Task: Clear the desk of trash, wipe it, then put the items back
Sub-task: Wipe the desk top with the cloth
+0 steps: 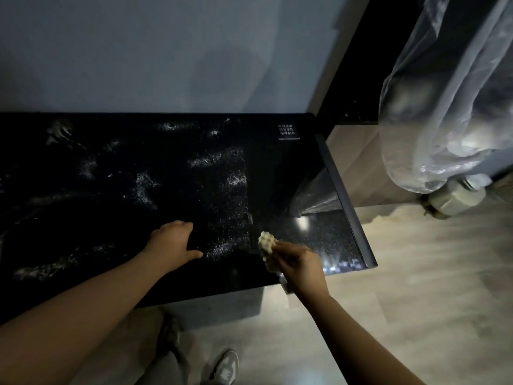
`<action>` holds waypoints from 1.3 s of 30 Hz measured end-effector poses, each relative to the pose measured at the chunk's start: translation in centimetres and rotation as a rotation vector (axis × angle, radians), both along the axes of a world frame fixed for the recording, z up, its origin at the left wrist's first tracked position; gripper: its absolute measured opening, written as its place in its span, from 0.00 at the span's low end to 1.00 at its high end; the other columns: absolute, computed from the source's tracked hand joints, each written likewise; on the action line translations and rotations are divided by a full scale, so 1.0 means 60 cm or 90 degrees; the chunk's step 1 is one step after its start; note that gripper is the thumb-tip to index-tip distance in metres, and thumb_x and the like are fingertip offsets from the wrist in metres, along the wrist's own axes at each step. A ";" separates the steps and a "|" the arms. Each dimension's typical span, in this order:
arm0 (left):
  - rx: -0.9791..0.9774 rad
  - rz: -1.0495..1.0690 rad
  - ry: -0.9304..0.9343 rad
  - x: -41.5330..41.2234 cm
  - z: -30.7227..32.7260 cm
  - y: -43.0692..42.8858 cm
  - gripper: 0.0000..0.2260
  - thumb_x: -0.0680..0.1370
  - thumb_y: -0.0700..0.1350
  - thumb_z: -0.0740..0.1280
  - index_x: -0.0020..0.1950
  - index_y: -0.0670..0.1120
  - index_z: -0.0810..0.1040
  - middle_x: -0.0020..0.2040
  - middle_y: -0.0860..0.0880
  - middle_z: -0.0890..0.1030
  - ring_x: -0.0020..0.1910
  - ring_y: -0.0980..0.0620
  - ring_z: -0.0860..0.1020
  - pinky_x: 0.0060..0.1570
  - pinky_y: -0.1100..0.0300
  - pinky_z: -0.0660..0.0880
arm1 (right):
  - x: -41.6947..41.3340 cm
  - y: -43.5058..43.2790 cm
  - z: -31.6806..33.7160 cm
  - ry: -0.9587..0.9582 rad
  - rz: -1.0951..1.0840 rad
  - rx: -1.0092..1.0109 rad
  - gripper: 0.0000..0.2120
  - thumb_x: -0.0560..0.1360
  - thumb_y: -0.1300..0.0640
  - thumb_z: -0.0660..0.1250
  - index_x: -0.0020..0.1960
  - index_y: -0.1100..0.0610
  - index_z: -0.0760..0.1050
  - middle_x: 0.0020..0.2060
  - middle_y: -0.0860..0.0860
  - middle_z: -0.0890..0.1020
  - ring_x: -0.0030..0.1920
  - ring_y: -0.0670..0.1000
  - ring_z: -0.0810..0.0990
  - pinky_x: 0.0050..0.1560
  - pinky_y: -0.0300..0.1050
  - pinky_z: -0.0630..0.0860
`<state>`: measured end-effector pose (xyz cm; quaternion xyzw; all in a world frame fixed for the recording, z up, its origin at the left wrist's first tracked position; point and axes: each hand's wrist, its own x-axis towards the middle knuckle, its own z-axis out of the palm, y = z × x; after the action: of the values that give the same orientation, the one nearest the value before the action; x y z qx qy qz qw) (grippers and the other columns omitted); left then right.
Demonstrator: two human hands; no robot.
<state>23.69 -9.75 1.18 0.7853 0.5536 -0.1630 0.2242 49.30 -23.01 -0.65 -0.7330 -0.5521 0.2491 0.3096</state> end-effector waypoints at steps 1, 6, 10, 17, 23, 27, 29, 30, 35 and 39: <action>0.000 0.002 -0.004 -0.004 0.008 0.008 0.34 0.74 0.61 0.68 0.74 0.46 0.63 0.71 0.46 0.68 0.68 0.47 0.68 0.66 0.51 0.70 | -0.004 0.017 0.008 0.000 0.001 0.012 0.10 0.71 0.64 0.72 0.52 0.58 0.84 0.50 0.45 0.82 0.49 0.37 0.78 0.50 0.22 0.69; -0.003 0.007 -0.028 -0.034 0.046 0.068 0.34 0.75 0.61 0.67 0.75 0.46 0.62 0.71 0.46 0.67 0.69 0.47 0.68 0.66 0.53 0.69 | -0.026 0.110 0.032 0.016 -0.017 0.032 0.10 0.72 0.59 0.72 0.53 0.53 0.83 0.48 0.50 0.85 0.49 0.47 0.83 0.53 0.48 0.80; 0.007 0.003 -0.042 -0.059 0.074 0.128 0.33 0.75 0.61 0.66 0.74 0.46 0.63 0.72 0.46 0.67 0.69 0.47 0.68 0.66 0.54 0.69 | -0.053 0.185 0.061 -0.009 -0.032 0.058 0.10 0.72 0.58 0.72 0.53 0.51 0.83 0.47 0.48 0.85 0.48 0.44 0.82 0.51 0.41 0.79; 0.020 -0.024 -0.073 -0.112 0.100 0.243 0.33 0.74 0.60 0.67 0.74 0.47 0.64 0.70 0.47 0.69 0.67 0.48 0.70 0.65 0.54 0.70 | -0.111 0.310 0.086 -0.014 -0.064 0.075 0.10 0.73 0.57 0.70 0.54 0.52 0.82 0.47 0.47 0.85 0.47 0.44 0.82 0.51 0.44 0.80; 0.008 -0.042 -0.063 -0.119 0.087 0.316 0.32 0.74 0.60 0.67 0.74 0.47 0.64 0.70 0.47 0.68 0.67 0.47 0.70 0.65 0.54 0.70 | -0.120 0.395 0.095 -0.062 -0.041 0.082 0.14 0.74 0.58 0.70 0.59 0.56 0.80 0.51 0.51 0.83 0.49 0.48 0.81 0.51 0.45 0.79; -0.029 -0.040 -0.051 -0.099 0.062 0.361 0.32 0.75 0.60 0.66 0.74 0.46 0.63 0.71 0.47 0.67 0.67 0.47 0.69 0.65 0.54 0.69 | -0.083 0.468 0.085 -0.108 -0.049 0.093 0.13 0.73 0.60 0.71 0.58 0.57 0.80 0.50 0.52 0.82 0.49 0.51 0.80 0.50 0.45 0.77; -0.052 -0.030 -0.057 -0.084 0.045 0.376 0.33 0.75 0.60 0.66 0.74 0.46 0.62 0.72 0.46 0.66 0.69 0.47 0.67 0.66 0.53 0.69 | -0.059 0.504 0.075 -0.095 -0.050 0.081 0.13 0.73 0.60 0.70 0.57 0.57 0.80 0.50 0.53 0.82 0.49 0.52 0.80 0.51 0.47 0.78; -0.049 -0.027 -0.059 -0.074 0.036 0.382 0.33 0.75 0.60 0.67 0.74 0.46 0.62 0.72 0.46 0.65 0.69 0.46 0.67 0.67 0.53 0.68 | -0.046 0.522 0.070 -0.095 -0.047 0.074 0.13 0.73 0.60 0.70 0.57 0.57 0.80 0.51 0.53 0.82 0.49 0.52 0.80 0.51 0.48 0.78; -0.042 -0.008 -0.042 -0.031 -0.013 0.420 0.40 0.73 0.62 0.68 0.78 0.48 0.55 0.78 0.46 0.54 0.76 0.44 0.55 0.73 0.51 0.59 | 0.004 0.607 0.036 -0.110 -0.029 0.051 0.12 0.73 0.60 0.70 0.57 0.57 0.80 0.52 0.53 0.83 0.50 0.52 0.80 0.51 0.44 0.77; -0.058 0.001 -0.015 -0.012 -0.050 0.460 0.48 0.70 0.65 0.70 0.79 0.49 0.46 0.79 0.46 0.44 0.77 0.41 0.45 0.75 0.46 0.54 | 0.031 0.678 0.005 -0.122 -0.010 0.037 0.14 0.73 0.61 0.69 0.58 0.57 0.80 0.53 0.54 0.82 0.52 0.54 0.81 0.53 0.50 0.78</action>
<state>22.96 17.88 -1.79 0.7755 0.5437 -0.1785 0.2667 51.13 17.68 -0.32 -0.7484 -0.5805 0.1595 0.2783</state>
